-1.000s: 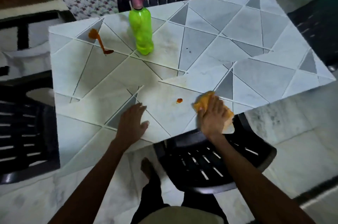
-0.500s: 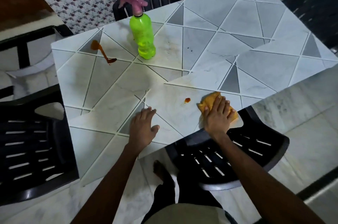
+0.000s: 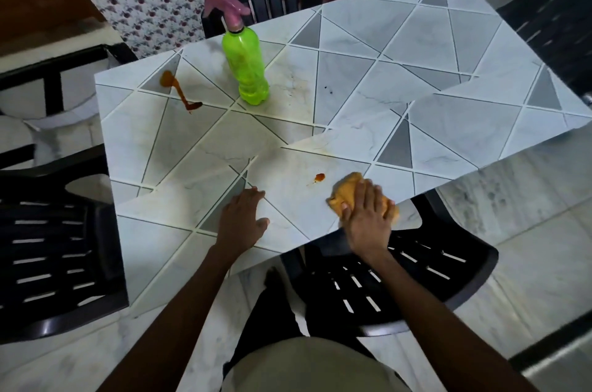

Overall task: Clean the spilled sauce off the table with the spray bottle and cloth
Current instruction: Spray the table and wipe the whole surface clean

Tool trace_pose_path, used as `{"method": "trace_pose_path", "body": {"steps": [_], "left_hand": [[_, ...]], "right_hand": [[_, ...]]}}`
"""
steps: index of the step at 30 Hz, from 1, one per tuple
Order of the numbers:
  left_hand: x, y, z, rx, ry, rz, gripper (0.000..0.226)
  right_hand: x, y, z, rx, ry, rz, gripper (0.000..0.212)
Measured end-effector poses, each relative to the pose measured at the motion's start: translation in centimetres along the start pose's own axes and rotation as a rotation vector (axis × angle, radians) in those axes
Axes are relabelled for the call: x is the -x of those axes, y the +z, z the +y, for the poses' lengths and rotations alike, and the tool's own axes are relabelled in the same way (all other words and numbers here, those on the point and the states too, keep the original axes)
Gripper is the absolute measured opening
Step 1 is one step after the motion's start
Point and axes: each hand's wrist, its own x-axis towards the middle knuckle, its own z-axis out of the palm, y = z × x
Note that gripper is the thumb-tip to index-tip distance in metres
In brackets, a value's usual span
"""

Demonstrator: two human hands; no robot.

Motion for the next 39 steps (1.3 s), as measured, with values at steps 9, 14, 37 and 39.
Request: {"method": "trace_pose_path", "body": {"steps": [9, 14, 37, 39], "left_hand": [[-1.6, -1.8, -0.7, -0.012, 0.069, 0.017, 0.051], [-3.1, -2.9, -2.0, 0.231, 0.050, 0.005, 0.029], [-25.4, -17.7, 1.7, 0.781, -0.094, 0.351, 0.096], [-26.1, -17.6, 2.4, 0.762, -0.097, 0.380, 0.092]], "right_hand": [[4.0, 0.8, -7.1, 0.069, -0.119, -0.008, 0.070], [3.5, -2.2, -10.6, 0.060, -0.087, -0.092, 0.070], [-14.7, -15.3, -15.5, -1.865, 0.536, -0.549, 0.033], [-15.5, -15.7, -15.2, -1.886, 0.521, -0.547, 0.036]]}}
